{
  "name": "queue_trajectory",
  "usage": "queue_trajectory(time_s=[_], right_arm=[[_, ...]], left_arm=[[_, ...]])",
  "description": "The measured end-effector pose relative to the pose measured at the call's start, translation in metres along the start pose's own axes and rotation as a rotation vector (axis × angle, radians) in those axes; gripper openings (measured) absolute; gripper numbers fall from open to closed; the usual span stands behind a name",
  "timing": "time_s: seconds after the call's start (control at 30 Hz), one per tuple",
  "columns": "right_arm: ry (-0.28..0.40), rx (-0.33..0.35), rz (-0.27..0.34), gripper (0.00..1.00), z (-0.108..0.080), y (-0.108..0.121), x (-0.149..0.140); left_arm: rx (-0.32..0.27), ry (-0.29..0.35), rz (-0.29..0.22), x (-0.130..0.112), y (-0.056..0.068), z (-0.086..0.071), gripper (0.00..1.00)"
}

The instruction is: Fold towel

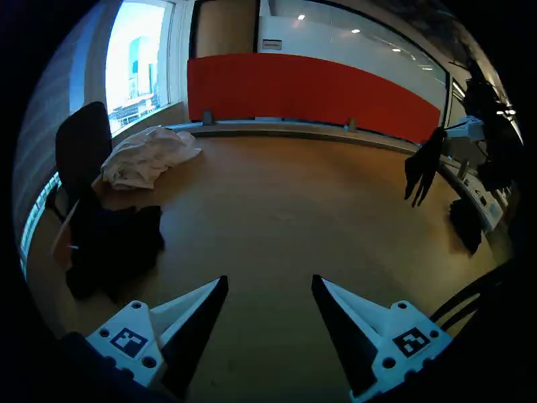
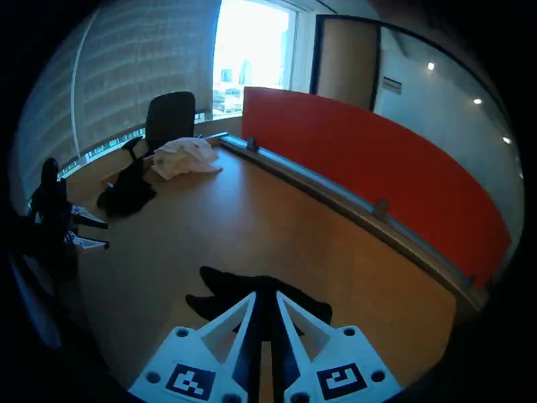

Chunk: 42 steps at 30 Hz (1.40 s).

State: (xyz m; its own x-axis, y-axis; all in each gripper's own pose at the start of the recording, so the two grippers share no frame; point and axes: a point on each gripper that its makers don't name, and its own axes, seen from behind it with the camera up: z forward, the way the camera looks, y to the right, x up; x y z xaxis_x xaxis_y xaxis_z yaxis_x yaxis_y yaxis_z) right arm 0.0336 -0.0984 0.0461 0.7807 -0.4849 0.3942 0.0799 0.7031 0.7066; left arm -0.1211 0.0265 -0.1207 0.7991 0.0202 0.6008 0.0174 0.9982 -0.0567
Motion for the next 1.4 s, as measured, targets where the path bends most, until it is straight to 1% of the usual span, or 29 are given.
queue_trajectory(time_s=[0.17,0.27,0.57,0.87,1.07,1.4], right_arm=[[-0.006,-0.03,0.024,0.06,-0.015,0.022,-0.013],[-0.011,-0.049,0.035,0.06,-0.023,0.034,-0.02],[-0.03,-0.095,0.06,0.05,-0.049,0.069,-0.044],[-0.047,-0.151,0.084,0.06,-0.077,0.106,-0.064],[-0.051,-0.183,0.108,0.06,-0.093,0.127,-0.076],[-0.076,-0.22,0.135,0.06,-0.112,0.154,-0.101]], left_arm=[[0.011,0.002,-0.006,0.004,-0.001,0.001,0.92],[0.011,0.0,-0.007,0.005,0.001,0.002,0.92],[0.009,-0.008,0.01,0.007,0.009,0.005,0.92],[0.013,-0.015,0.019,0.01,0.012,0.008,0.92],[0.013,-0.017,0.029,0.013,0.015,0.009,0.92],[0.01,-0.021,0.04,0.014,0.022,0.011,0.92]])
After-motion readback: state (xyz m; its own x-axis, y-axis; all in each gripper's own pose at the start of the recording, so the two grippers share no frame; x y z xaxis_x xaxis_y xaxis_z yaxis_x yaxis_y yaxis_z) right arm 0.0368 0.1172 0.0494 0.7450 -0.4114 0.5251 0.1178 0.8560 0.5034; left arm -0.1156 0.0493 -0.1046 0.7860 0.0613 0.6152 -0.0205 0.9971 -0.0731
